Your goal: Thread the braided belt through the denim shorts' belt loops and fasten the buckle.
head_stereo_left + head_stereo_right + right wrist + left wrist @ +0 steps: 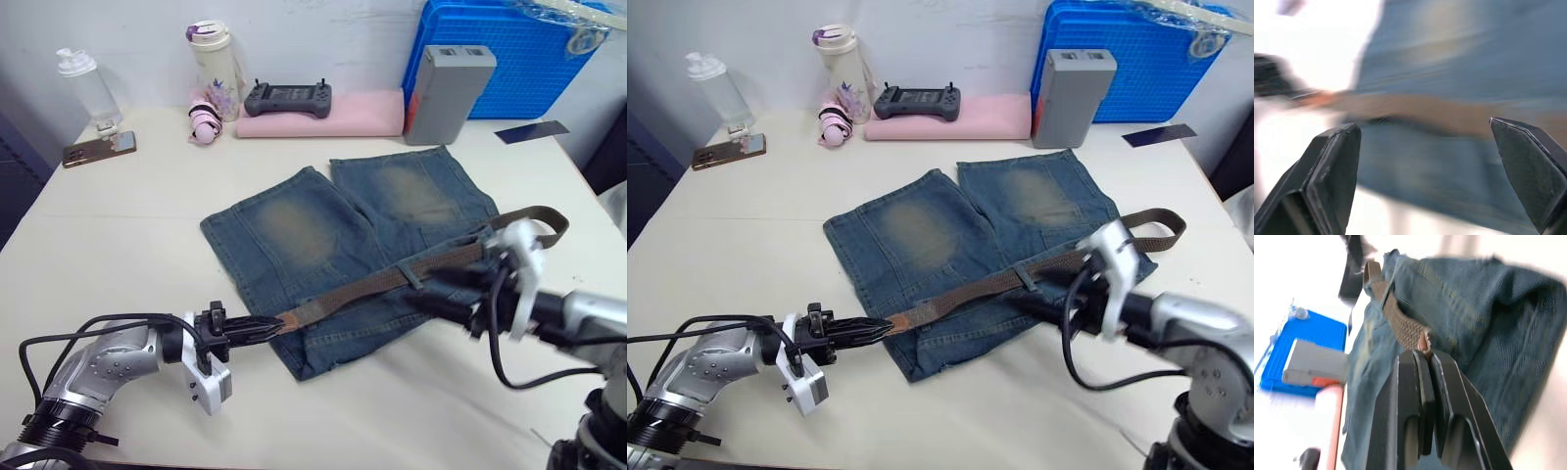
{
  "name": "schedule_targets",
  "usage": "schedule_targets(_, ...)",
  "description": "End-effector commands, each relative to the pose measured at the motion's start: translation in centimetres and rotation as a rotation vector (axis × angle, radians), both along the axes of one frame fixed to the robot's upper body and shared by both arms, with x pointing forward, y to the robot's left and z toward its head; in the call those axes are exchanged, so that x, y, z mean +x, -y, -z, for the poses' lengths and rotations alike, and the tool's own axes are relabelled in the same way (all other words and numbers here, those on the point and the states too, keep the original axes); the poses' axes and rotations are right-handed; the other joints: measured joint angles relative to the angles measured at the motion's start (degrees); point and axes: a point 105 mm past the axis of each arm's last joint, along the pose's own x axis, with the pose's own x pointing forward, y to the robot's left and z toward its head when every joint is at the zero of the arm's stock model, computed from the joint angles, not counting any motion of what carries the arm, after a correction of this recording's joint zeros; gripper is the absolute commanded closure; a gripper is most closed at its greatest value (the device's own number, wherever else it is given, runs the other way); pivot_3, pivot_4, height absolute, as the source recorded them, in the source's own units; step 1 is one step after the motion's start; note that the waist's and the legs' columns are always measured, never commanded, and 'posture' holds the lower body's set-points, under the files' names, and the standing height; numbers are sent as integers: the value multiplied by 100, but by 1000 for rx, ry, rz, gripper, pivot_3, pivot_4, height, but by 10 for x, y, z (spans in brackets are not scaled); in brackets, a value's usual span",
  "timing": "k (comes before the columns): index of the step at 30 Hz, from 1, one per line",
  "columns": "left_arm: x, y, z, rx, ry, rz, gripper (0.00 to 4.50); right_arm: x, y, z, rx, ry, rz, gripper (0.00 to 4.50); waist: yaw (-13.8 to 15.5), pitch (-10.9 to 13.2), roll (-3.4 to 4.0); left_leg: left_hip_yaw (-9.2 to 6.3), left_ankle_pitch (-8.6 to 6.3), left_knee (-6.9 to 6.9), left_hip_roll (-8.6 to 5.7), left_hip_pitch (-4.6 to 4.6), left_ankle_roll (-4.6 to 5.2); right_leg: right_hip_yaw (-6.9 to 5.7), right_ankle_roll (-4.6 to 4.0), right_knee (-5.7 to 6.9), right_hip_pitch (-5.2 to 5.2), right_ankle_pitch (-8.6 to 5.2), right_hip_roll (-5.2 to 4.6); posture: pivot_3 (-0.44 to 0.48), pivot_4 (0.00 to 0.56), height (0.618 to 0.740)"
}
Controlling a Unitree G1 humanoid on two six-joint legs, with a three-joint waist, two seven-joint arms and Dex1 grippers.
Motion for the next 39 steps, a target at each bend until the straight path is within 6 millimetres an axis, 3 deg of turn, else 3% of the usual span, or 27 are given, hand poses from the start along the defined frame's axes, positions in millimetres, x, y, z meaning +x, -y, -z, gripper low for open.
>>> schedule_targets(1, 0, 0, -11, -12, 55, 3, 4500, -22, -24, 2, 102, -62, -135, 45, -26, 2, 4, 6, -4, 1, -5, 0, 8, 0, 0, 2, -1, 0, -6, 0, 150, 661)
schedule_targets(7, -3, 4, -19, -33, 88, 21, 4500, -25, -59, 7, 385, -372, -83, 45, -93, 2, 0, 33, -13, 10, -22, 2, 31, 0, 2, 10, -6, 2, -37, 0, 150, 661)
schedule_targets(14, -9, 3, -26, -63, 138, 36, 4500, 13, -88, 20, 615, -592, 179, 45, -229, 2, -2, 40, 1, 11, -13, 5, 19, -1, 9, 15, -6, 4, -27, 0, 150, 661)
schedule_targets(25, -12, -4, -22, -38, 118, 13, 4500, 39, -87, 17, 746, -678, 327, 45, -256, 4, 2, 37, -2, 9, -12, 5, 16, 6, 8, 31, -21, 4, -2, 0, 150, 661)
schedule_targets(28, -12, -3, -22, -39, 118, 11, 4500, 39, -88, 19, 734, -684, 329, 805, -256, 4, 3, 37, -2, 7, -11, 4, 16, 7, 7, 39, -27, 3, -3, 0, 150, 661)
schedule_targets(35, -9, -4, -18, -21, 104, -10, 4500, 42, -85, 18, 733, -676, 337, 4298, -271, 4, 3, 40, -2, 8, -11, 4, 16, 12, 7, 45, -30, 3, -3, 0, 150, 661)
schedule_targets(39, -3, -5, -16, -11, 86, -43, 4500, 43, -84, 17, 727, -669, 338, 4462, -279, 4, 3, 40, -2, 8, -11, 4, 16, 13, 7, 48, -32, 3, -3, 0, 150, 661)
